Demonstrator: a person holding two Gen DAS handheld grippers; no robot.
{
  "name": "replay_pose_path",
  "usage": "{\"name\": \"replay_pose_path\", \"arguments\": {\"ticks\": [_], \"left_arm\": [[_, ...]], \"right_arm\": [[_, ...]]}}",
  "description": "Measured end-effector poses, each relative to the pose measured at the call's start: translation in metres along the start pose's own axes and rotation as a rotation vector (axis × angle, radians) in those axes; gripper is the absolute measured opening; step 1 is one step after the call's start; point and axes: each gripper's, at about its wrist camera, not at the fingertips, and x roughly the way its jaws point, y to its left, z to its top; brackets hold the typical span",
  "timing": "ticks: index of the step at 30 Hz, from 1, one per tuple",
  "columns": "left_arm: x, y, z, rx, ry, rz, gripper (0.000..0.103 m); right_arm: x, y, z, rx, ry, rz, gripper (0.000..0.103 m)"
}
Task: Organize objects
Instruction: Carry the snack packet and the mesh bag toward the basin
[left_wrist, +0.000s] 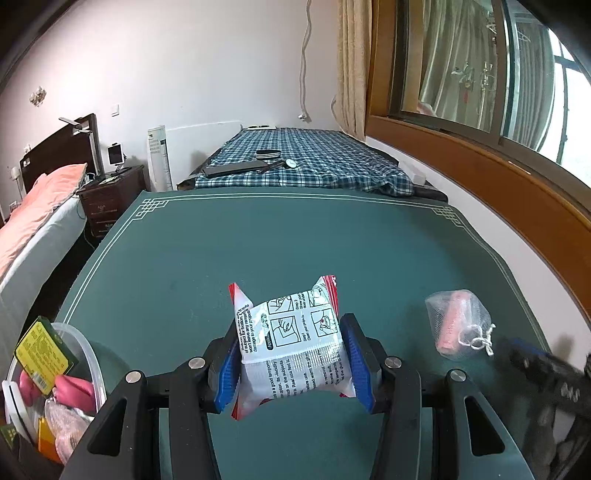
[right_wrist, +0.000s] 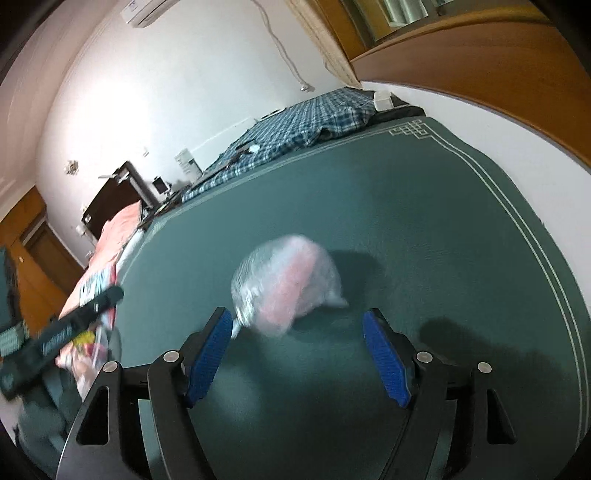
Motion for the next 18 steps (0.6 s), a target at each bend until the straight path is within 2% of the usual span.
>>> {"name": "replay_pose_path", "arguments": {"ticks": [5, 8, 10, 13, 18], "left_arm": [[-0.007, 0.0, -0.005, 0.008, -0.001, -0.005, 0.053], [-0.01, 0.003, -0.008, 0.012, -0.002, -0.001, 0.053], [-0.011, 0.005, -0.008, 0.01, -0.002, 0.0, 0.053], [-0.014, 0.011, -0.01, 0.0, -0.005, 0.003, 0.053], [-0.013, 0.015, -0.011, -0.013, 0.001, 0.002, 0.053]], "right_arm": [[0.028, 0.023, 0.018, -0.04, -0.006, -0.045, 0.075], [0.053, 0.031, 0.019, -0.062, 0.024, -0.098, 0.073], [0.065, 0.033, 0.017, -0.078, 0.04, -0.149, 0.054], [0.068, 0.033, 0.014, -0.091, 0.036, -0.183, 0.042], [0.058, 0.027, 0.01, -0.071, 0.028, -0.165, 0.034]]}}
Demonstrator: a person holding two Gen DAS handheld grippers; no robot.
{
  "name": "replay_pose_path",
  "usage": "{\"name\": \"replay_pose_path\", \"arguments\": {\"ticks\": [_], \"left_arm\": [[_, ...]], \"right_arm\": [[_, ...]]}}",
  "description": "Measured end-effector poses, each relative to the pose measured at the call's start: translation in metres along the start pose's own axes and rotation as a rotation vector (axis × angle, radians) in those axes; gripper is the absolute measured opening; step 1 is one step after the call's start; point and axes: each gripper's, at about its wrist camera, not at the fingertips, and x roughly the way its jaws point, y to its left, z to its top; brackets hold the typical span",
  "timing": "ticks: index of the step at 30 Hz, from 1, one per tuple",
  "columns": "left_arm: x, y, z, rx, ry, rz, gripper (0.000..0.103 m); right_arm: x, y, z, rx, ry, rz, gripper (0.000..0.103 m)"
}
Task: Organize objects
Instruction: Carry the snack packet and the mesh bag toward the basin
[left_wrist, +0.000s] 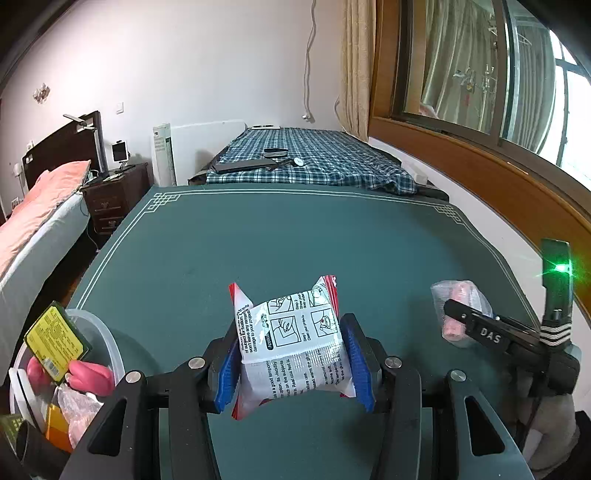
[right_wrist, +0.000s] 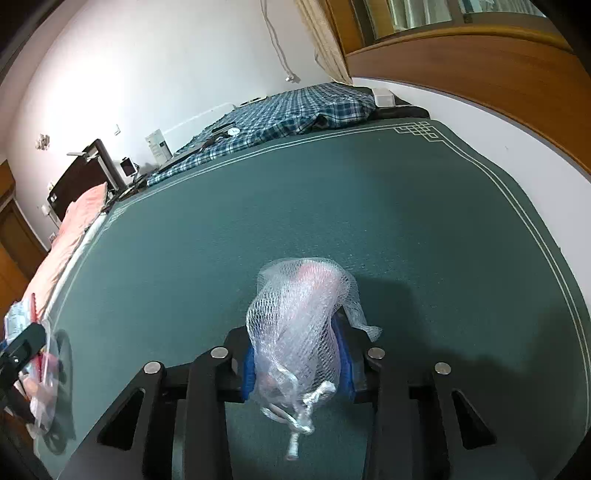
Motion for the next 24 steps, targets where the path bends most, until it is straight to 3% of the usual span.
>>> {"name": "replay_pose_path", "arguments": {"ticks": [11, 24], "left_arm": [[-0.011, 0.008, -0.008, -0.019, -0.006, 0.004, 0.053], [-0.031, 0.031, -0.013, -0.047, -0.04, 0.069, 0.053]], "right_arm": [[-0.03, 0.011, -0.011, -0.008, -0.032, 0.061, 0.032], [-0.055, 0.042, -0.021, -0.048, -0.048, 0.127, 0.032]]}}
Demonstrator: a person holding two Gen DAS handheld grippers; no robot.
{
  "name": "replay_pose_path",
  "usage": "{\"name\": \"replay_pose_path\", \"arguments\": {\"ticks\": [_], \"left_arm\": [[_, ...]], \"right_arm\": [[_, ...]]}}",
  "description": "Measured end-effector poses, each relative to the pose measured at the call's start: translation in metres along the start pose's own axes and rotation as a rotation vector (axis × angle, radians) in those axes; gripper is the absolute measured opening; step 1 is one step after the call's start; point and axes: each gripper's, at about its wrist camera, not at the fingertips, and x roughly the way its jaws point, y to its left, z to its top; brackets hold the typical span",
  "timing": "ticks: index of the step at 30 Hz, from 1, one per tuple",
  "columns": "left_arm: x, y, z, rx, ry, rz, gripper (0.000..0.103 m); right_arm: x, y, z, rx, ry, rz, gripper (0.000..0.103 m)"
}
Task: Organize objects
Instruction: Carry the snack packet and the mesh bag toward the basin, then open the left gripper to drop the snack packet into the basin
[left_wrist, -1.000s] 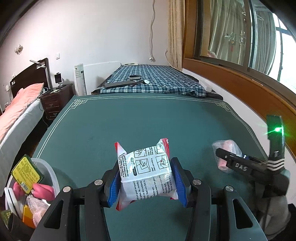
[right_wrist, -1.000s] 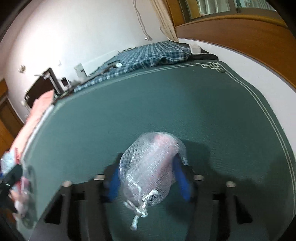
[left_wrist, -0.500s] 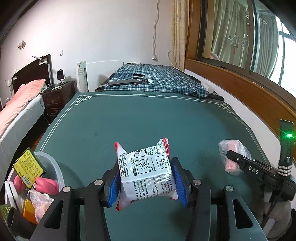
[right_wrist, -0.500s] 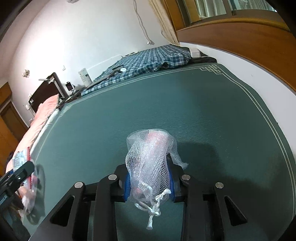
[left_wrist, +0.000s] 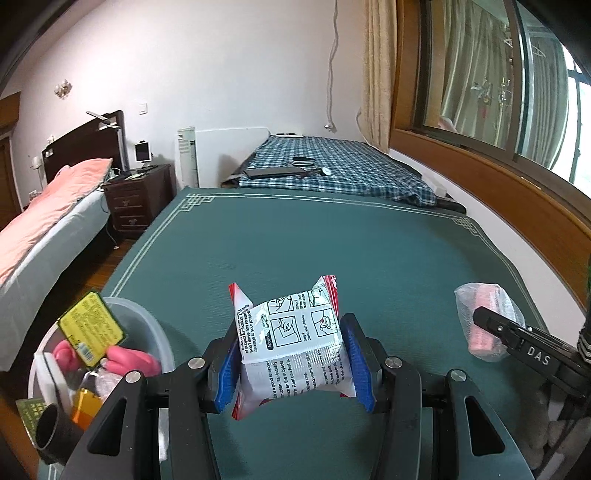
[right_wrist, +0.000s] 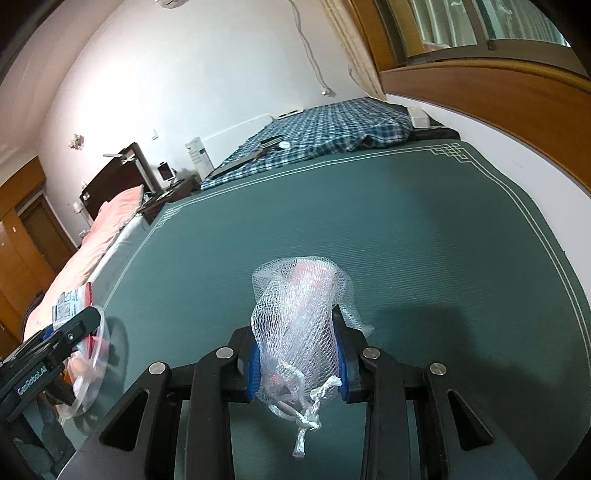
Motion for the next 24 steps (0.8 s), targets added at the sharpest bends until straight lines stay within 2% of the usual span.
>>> {"name": "replay_pose_path", "arguments": {"ticks": [24], "left_arm": [[-0.03, 0.069, -0.012, -0.09, -0.036, 0.076, 0.055]], "right_arm": [[-0.002, 0.07, -0.013, -0.095, 0.017, 0.071, 0.032]]}}
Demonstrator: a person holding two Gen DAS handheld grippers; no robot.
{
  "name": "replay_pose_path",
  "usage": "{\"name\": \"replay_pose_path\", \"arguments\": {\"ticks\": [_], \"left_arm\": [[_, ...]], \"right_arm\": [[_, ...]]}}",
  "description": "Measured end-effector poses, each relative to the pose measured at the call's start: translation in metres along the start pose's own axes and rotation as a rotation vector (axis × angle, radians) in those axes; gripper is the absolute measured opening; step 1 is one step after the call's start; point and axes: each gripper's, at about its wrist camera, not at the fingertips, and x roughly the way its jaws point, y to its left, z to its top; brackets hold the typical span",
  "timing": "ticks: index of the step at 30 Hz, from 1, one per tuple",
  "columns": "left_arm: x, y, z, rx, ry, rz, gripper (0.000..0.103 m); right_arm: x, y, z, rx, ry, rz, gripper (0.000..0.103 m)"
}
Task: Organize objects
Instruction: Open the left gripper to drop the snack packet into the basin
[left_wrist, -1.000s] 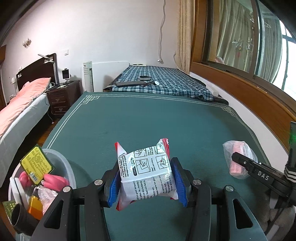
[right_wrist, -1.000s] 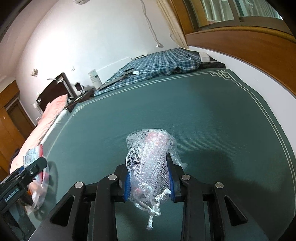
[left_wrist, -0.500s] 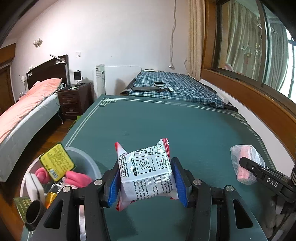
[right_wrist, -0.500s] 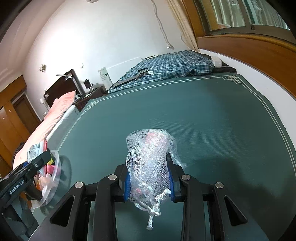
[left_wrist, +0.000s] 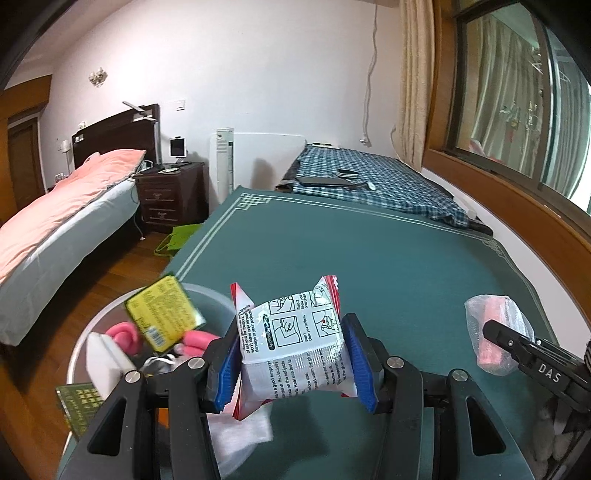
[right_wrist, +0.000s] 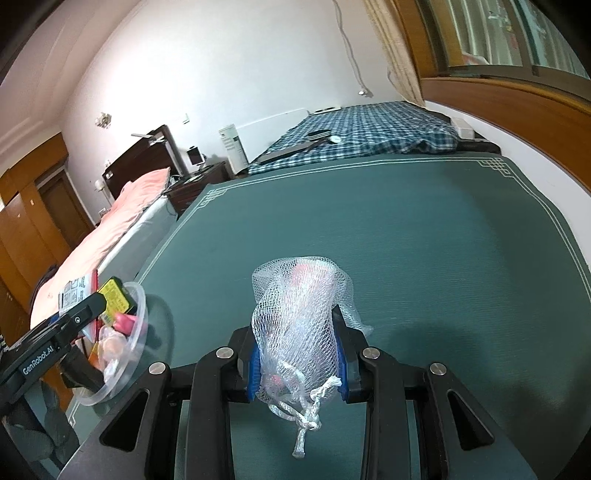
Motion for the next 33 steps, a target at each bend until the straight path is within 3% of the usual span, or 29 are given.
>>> {"name": "replay_pose_path", "arguments": {"ticks": [16, 22, 33], "left_arm": [[0.0, 0.1, 0.004, -0.136, 0.011, 0.092, 0.056], [0.008, 0.126, 0.004, -0.189, 0.028, 0.085, 0.057], [0.016, 0.153, -0.004, -0.28, 0.071, 0.034, 0.081]], "right_arm": [[0.012, 0.054, -0.002, -0.079, 0.02, 0.072, 0.032], [0.018, 0.073, -0.002, -0.109, 0.03, 0.102, 0.032], [0.028, 0.111, -0.001, -0.175, 0.042, 0.172, 0.032]]}}
